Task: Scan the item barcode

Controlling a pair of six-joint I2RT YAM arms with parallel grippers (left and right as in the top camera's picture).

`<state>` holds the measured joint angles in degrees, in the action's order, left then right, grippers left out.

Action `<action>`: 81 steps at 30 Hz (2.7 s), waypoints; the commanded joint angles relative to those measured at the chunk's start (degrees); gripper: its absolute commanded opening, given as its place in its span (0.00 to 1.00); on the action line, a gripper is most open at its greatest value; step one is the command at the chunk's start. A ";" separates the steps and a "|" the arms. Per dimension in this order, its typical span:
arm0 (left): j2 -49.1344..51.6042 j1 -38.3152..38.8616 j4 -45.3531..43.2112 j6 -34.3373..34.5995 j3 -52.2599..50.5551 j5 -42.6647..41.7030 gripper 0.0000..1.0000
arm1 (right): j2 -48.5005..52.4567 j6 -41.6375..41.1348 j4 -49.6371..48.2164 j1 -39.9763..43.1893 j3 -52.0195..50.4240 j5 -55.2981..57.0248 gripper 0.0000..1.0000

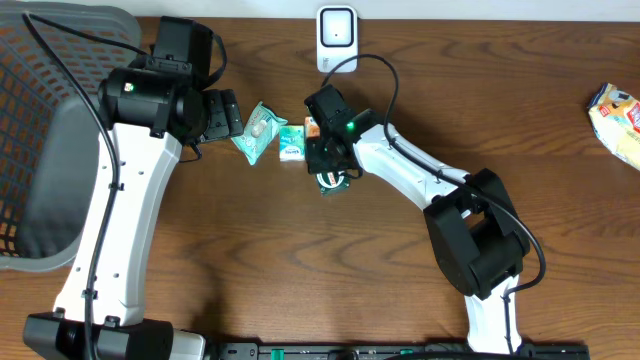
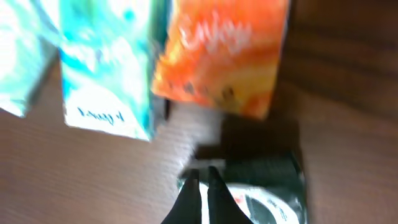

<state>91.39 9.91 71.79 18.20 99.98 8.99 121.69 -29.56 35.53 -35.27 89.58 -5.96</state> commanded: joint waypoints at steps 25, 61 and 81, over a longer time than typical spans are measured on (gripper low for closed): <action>-0.09 -0.09 0.17 0.52 -0.17 0.70 0.98 | 1.33 -0.83 -1.05 -2.95 -0.48 2.51 0.01; -0.09 -0.09 0.17 0.52 -0.17 0.68 0.98 | 2.29 1.44 36.13 -0.13 -1.07 19.32 0.01; -0.09 -0.09 0.17 0.52 -0.17 0.70 0.98 | -14.38 2.03 41.62 5.68 -1.16 16.35 0.01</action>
<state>91.39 9.91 71.79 18.20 99.98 8.99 110.59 -27.40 76.20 -30.81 88.64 11.99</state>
